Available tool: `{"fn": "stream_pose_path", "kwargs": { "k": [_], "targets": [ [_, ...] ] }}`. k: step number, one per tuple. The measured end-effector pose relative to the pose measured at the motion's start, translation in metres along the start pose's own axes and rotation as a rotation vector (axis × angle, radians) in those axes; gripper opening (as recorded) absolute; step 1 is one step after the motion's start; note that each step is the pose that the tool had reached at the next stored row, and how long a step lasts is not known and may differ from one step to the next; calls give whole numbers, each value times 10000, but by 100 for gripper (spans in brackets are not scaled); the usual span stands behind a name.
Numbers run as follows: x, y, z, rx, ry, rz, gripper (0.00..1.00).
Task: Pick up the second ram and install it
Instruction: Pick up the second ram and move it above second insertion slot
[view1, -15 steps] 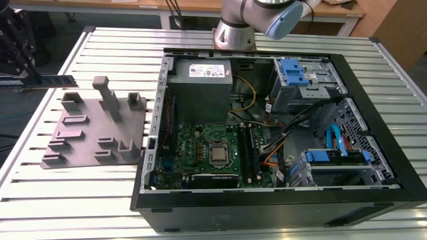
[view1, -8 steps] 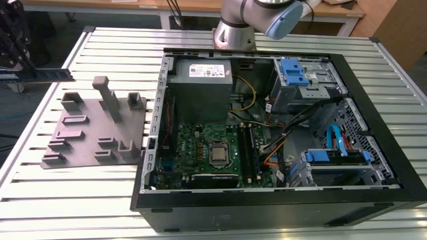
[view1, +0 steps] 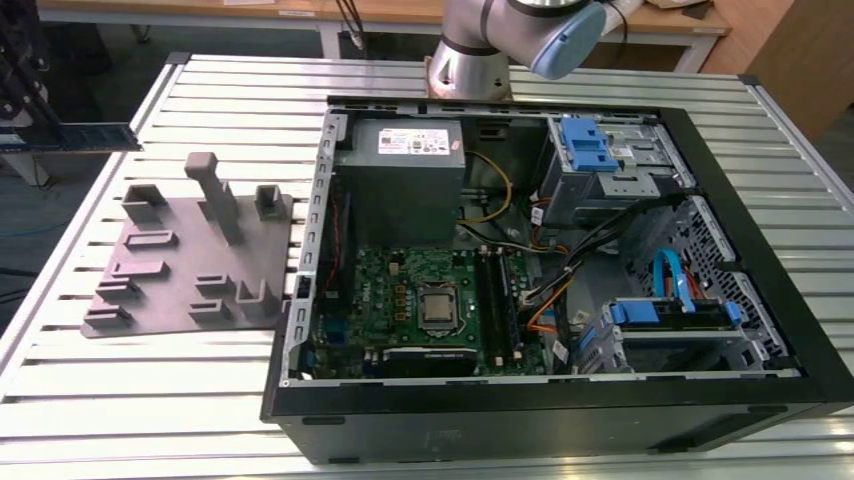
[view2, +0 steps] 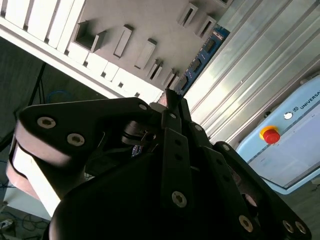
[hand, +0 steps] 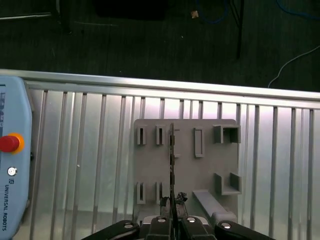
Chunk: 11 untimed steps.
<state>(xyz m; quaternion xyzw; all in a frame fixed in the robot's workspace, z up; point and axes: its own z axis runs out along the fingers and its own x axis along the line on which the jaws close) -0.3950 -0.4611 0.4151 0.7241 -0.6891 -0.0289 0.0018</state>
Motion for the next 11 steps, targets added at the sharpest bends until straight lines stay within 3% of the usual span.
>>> {"fn": "stream_pose_path", "kwargs": {
  "k": [11],
  "targets": [
    [-7, 8, -189, 0, 0, -1, 11]
  ]
}}
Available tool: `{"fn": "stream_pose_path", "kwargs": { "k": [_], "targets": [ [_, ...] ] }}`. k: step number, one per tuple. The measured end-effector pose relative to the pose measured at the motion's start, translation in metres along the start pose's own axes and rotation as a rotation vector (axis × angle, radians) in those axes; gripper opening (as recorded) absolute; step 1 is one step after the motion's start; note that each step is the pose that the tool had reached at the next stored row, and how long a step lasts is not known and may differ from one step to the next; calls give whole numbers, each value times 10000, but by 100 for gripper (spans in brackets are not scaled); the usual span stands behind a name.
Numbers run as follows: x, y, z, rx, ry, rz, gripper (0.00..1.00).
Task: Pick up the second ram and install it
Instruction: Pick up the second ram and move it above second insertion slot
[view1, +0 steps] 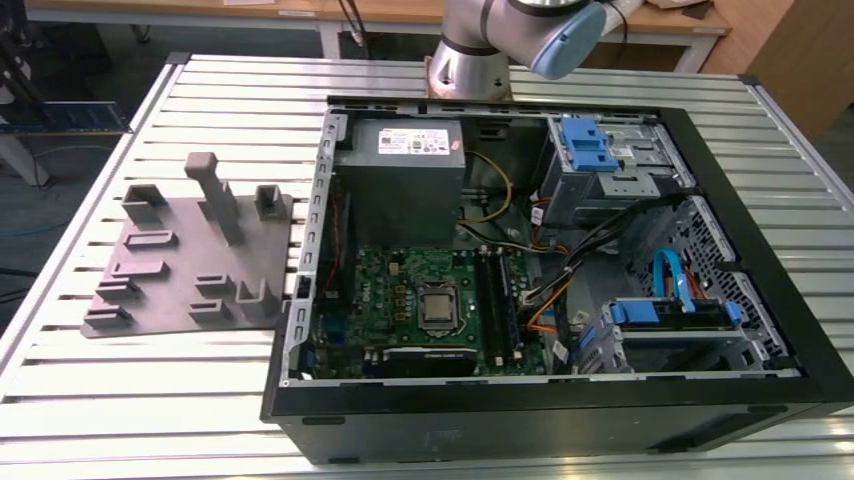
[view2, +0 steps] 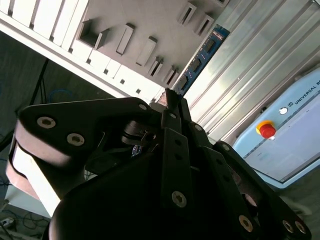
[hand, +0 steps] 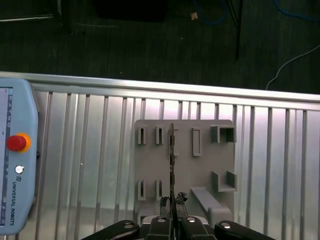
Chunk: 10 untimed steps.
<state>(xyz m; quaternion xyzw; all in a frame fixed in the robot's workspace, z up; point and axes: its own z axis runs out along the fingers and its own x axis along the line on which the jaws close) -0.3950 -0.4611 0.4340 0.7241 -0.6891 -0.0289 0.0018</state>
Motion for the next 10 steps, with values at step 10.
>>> {"fn": "stream_pose_path", "kwargs": {
  "k": [10],
  "targets": [
    [-5, 4, -102, 0, -1, 1, 11]
  ]
}}
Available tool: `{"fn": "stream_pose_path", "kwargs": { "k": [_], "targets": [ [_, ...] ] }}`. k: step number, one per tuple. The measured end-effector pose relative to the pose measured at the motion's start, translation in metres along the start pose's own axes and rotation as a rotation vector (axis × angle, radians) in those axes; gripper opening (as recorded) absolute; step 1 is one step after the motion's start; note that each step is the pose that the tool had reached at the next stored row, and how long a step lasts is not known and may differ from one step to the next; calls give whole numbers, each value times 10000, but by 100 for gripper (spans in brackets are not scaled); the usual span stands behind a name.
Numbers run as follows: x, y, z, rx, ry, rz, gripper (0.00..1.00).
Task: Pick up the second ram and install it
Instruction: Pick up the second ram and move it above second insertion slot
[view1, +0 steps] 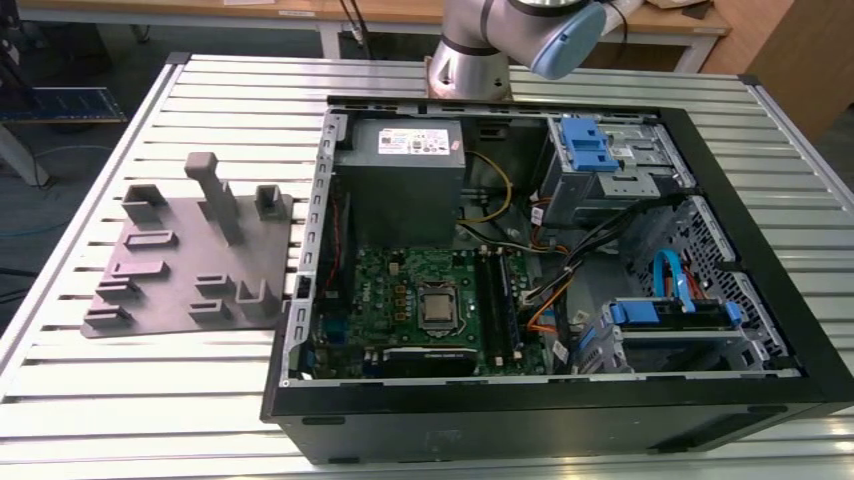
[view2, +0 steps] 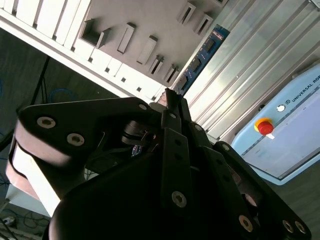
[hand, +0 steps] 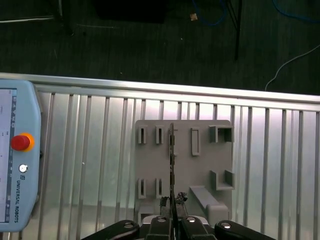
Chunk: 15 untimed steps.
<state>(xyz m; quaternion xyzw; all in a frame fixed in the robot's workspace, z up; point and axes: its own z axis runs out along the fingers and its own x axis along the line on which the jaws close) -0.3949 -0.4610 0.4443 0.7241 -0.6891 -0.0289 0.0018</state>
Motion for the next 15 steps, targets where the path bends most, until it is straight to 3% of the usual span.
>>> {"fn": "stream_pose_path", "kwargs": {
  "k": [4, 15],
  "targets": [
    [3, -42, -2, -3, 2, -1, 11],
    [28, -531, 22, -31, 0, 1, 11]
  ]
}}
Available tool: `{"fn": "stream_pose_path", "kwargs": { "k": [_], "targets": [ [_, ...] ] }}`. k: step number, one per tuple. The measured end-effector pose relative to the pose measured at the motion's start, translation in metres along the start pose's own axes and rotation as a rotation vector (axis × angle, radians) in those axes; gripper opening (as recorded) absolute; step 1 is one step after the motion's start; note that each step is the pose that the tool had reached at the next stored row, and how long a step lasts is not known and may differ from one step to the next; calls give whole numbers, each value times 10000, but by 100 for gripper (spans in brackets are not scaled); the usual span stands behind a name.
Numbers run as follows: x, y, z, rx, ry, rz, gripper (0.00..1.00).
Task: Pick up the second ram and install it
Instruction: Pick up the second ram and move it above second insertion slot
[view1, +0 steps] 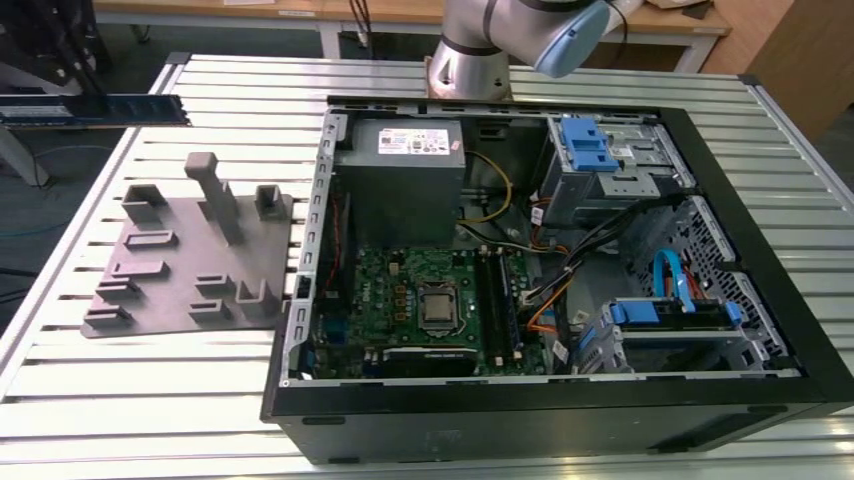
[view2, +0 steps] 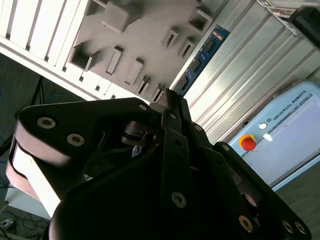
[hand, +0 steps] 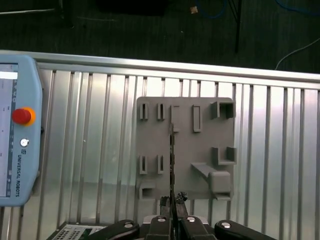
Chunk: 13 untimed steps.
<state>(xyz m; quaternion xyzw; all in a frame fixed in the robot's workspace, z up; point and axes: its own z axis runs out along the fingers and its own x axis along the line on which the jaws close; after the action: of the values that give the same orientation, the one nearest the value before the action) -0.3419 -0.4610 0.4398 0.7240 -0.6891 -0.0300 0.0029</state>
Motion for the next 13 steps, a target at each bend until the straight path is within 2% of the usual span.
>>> {"fn": "stream_pose_path", "kwargs": {
  "k": [13],
  "targets": [
    [29, -593, 39, -42, -4, 3, 11]
  ]
}}
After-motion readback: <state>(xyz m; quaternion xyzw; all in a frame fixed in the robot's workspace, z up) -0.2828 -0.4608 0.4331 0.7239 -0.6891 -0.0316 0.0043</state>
